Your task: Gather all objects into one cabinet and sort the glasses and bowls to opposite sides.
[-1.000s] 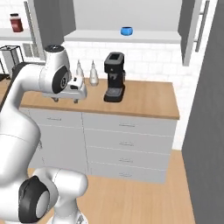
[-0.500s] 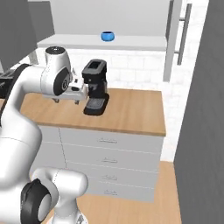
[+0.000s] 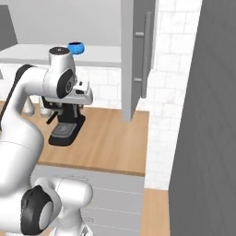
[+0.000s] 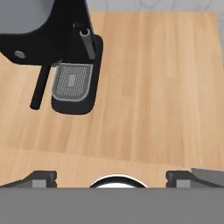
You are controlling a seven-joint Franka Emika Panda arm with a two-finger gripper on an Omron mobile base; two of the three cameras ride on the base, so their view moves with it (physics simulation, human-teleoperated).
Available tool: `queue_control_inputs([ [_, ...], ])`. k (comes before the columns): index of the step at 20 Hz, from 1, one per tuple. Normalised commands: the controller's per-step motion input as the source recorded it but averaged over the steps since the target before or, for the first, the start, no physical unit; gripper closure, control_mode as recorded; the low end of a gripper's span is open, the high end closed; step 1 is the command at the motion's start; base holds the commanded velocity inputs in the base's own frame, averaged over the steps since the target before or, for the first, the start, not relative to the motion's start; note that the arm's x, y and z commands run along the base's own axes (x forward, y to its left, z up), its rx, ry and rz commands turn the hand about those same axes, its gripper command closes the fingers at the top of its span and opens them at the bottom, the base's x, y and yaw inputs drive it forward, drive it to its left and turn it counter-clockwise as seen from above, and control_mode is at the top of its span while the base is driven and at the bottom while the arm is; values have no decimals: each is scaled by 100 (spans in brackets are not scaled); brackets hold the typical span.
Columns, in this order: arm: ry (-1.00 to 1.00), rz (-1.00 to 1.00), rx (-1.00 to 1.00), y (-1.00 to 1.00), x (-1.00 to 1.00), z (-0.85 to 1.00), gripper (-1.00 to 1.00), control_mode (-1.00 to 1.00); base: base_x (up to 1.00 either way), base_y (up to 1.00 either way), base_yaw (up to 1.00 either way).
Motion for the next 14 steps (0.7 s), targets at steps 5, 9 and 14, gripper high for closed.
queue_control_inputs([
  [5,0,0,0,0,0,0,-100,100,92,52,-1],
  [9,0,0,0,0,0,0,-100,100,86,3,0],
  [14,0,0,0,0,0,0,-100,100,46,0,0],
])
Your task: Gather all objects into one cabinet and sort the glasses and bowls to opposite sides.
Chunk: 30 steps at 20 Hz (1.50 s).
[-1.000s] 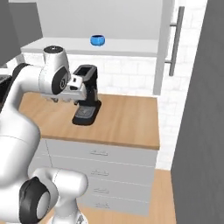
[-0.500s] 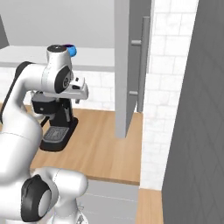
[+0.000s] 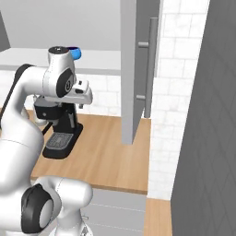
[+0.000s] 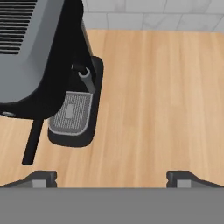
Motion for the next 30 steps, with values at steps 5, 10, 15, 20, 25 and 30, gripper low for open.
queue_control_inputs([
  [5,0,0,0,0,0,0,-100,100,0,0,0],
  [10,0,0,0,0,0,0,-100,100,0,0,0],
  [15,-7,-1,-1,23,-2,1,-100,-100,0,0,0],
  [20,-23,-2,-3,15,16,29,-100,-100,0,0,0],
  [25,-20,0,-1,0,29,46,-100,-100,0,0,0],
  [30,-12,0,0,5,29,61,-100,-100,0,0,0],
])
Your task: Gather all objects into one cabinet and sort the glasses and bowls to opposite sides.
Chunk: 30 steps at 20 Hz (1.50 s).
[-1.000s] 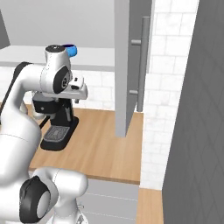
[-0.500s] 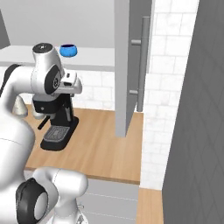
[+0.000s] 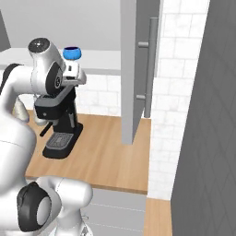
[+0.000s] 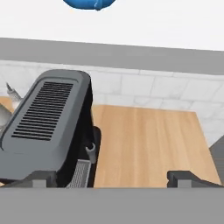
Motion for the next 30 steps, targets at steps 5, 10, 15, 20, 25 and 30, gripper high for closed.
queue_control_inputs([
  [5,-10,0,2,9,49,81,-100,-100,0,0,0],
  [10,-12,0,2,22,35,58,-100,-100,0,0,0],
  [15,-34,0,0,2,0,-4,-100,-100,0,0,0],
  [20,-26,0,2,0,9,-14,-100,-100,0,0,0],
  [25,-1,2,13,4,38,16,-100,-100,0,0,0],
  [30,10,4,7,12,11,11,-100,-100,0,0,0],
])
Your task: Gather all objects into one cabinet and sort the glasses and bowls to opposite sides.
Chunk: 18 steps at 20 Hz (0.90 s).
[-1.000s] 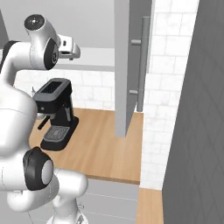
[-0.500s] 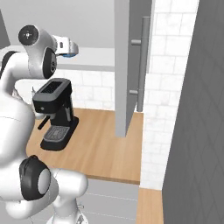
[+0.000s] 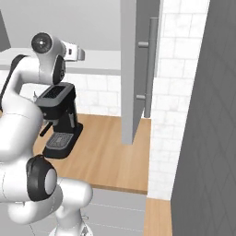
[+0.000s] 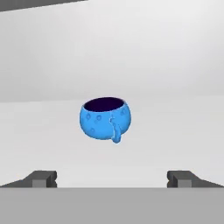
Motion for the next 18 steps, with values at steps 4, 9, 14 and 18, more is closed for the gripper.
queue_control_inputs([
  [4,4,3,1,4,0,0,-100,-100,0,0,0],
  [9,1,1,0,0,17,-9,-100,-100,0,0,0],
  [14,0,1,0,0,52,-25,-100,-100,0,0,0],
  [18,0,2,0,1,37,-3,-100,-100,0,0,0],
])
